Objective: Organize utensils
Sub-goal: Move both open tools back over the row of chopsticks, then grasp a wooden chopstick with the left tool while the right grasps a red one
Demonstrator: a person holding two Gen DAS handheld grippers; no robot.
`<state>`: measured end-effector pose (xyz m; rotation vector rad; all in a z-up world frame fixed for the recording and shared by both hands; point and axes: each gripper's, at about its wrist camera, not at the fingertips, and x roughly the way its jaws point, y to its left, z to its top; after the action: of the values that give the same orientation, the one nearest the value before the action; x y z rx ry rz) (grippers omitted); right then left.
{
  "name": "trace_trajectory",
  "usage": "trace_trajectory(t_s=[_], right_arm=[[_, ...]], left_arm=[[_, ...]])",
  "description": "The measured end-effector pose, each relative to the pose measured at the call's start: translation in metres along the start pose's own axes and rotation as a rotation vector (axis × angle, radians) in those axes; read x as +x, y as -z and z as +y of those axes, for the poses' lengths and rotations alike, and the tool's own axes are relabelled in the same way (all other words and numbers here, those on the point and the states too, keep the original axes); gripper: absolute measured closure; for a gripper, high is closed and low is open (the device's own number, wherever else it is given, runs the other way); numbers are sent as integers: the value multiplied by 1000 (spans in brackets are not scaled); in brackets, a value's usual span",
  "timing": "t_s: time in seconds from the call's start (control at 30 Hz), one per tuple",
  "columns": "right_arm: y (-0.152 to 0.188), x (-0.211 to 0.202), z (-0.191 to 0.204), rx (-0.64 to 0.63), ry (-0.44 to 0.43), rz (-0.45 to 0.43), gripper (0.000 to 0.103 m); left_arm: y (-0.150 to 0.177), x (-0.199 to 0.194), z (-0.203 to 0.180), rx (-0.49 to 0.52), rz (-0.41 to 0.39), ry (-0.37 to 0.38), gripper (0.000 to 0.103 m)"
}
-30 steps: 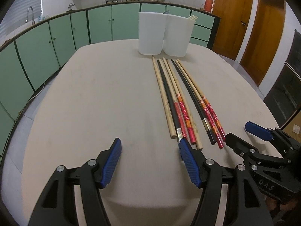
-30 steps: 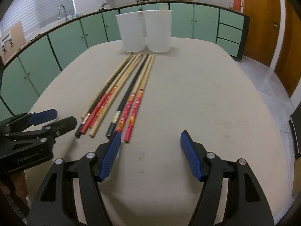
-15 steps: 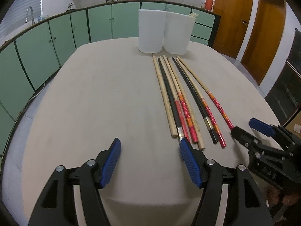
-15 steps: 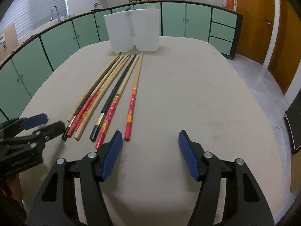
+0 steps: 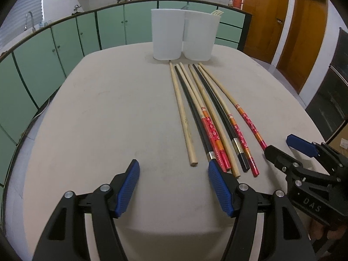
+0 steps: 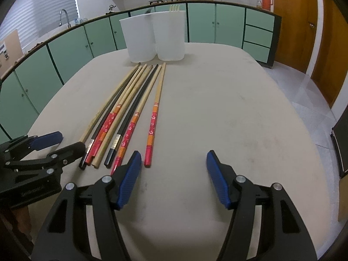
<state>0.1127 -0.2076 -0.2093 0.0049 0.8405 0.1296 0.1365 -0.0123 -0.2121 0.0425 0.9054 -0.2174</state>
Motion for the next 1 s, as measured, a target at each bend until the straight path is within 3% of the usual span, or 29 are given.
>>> trace_trajectory(t_s=[0.23, 0.5, 0.77, 1.0], right_arm=[[2, 0, 3, -18, -16, -11, 50], [3, -1, 9, -52, -49, -14, 71], [4, 0, 14, -61, -44, -19, 75], [2, 4, 16, -46, -19, -35, 92]], left_arm=[[-3, 3, -1, -27, -12, -4, 40], [-6, 4, -6, -23, -10, 4, 58], [-6, 6, -11, -26, -17, -8, 66], [-5, 8, -14, -42, -49, -50, 78]])
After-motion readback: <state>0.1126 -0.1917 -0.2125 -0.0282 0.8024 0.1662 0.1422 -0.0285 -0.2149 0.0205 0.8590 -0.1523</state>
